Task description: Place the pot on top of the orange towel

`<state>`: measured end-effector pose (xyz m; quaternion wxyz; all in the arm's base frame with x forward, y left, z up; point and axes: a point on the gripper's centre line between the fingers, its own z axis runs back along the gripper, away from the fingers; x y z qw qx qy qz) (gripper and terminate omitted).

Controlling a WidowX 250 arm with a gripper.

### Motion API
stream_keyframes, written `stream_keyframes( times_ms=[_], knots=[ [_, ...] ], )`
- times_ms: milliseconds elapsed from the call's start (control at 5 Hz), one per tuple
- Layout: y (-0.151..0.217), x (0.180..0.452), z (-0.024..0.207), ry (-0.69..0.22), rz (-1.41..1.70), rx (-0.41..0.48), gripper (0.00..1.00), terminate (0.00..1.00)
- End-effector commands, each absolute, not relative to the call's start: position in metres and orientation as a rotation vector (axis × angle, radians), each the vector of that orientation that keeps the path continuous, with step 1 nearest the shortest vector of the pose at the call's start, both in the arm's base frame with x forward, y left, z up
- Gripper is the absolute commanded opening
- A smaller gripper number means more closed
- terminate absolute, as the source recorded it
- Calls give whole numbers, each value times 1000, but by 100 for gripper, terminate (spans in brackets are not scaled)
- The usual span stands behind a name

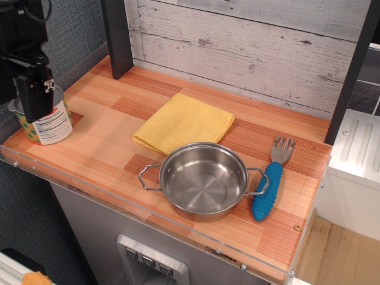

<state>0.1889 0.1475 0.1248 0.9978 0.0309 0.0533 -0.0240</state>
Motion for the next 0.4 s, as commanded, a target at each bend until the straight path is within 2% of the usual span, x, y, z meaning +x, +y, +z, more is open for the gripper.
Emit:
stream_keyframes(
  times_ms=[0, 200],
  knots=[
    [147, 189, 125, 107, -48, 62, 100, 0],
    [127, 202, 124, 74, -87, 77, 100, 0]
  ],
)
